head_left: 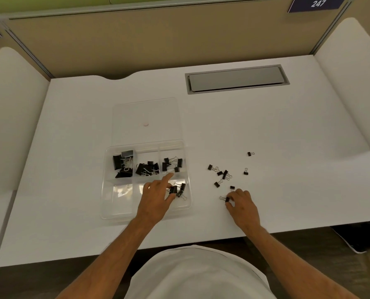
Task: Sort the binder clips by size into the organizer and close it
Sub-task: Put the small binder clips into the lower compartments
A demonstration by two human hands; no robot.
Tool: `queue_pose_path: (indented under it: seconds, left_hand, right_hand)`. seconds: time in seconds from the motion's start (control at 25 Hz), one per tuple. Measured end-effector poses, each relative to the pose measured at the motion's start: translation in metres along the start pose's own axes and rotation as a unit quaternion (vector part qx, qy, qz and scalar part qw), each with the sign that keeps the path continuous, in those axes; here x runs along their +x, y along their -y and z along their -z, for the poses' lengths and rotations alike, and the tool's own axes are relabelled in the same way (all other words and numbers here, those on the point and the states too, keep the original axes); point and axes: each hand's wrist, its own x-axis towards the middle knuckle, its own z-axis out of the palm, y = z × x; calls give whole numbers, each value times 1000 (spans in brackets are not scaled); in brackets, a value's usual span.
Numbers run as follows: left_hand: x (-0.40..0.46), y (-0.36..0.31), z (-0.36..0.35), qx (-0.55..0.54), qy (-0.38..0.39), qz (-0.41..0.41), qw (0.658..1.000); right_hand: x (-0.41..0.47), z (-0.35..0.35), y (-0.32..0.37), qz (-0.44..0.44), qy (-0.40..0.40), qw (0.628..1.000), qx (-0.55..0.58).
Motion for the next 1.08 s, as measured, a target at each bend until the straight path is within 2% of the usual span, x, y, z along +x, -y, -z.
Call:
queue_pose_path:
  seconds: [0.12, 0.48, 0.56, 0.68, 0.84, 1.08]
  left_hand:
    - [0, 3, -12, 61, 35, -15, 997]
    - [2, 17, -27, 23, 38, -14, 999]
    - [-1, 20, -25, -6, 21, -16, 1000]
    - [-7, 29, -13, -33, -48, -25, 998]
    - [-18, 67, 16, -3, -115, -29, 993]
    - [-30, 123, 20, 74, -51, 17, 996]
  right_hand:
    - [-2, -1, 3, -18, -4, 1000, 4]
    - [-6, -2, 11, -53, -22, 998, 30]
    - [-5, -1, 13, -58, -19, 998, 35]
    - [-5, 3, 15, -84, -12, 993, 81]
    - [2, 6, 21, -80, -15, 985, 152]
    - [24, 7, 41, -47, -8, 994, 97]
